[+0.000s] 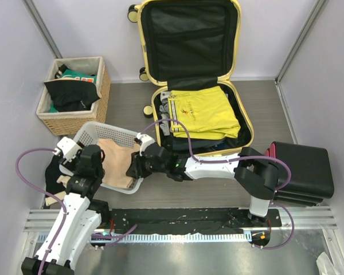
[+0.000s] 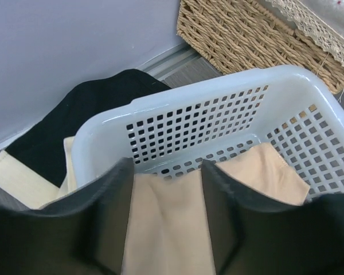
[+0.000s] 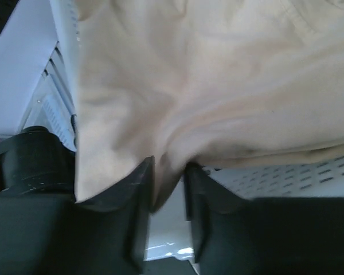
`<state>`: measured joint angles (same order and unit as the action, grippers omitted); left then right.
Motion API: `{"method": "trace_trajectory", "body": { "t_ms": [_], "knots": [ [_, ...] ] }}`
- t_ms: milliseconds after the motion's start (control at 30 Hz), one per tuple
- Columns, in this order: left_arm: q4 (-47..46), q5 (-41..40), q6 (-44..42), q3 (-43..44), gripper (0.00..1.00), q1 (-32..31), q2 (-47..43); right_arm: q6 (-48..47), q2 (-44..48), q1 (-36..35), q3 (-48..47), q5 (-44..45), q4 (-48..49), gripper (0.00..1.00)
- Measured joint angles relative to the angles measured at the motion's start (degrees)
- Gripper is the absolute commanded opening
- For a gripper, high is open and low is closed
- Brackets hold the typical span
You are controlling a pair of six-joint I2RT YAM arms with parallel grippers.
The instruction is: Open, take out, and arrange the luggage
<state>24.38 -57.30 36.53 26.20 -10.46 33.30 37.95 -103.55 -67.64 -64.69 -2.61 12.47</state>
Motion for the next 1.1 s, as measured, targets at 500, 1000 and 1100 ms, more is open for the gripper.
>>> {"method": "trace_trajectory", "body": {
  "t_ms": [500, 1000, 1100],
  "knots": [
    [-2.2, 14.0, -11.0, 14.1, 1.00, 0.1, 8.3, -3.0, 1.1, -0.9, -3.4, 0.1, -4.4, 0.71],
    [1.7, 47.4, -8.9, 14.9, 0.98, 0.5, 22.3, -10.3, 24.4, 2.2, 1.1, 11.7, -7.9, 0.70],
    [-0.1, 51.5, -2.9, 7.5, 1.00, 0.5, 20.6, -10.3, 24.6, 3.6, 3.3, 12.4, -8.2, 0.70]
  ]
}}
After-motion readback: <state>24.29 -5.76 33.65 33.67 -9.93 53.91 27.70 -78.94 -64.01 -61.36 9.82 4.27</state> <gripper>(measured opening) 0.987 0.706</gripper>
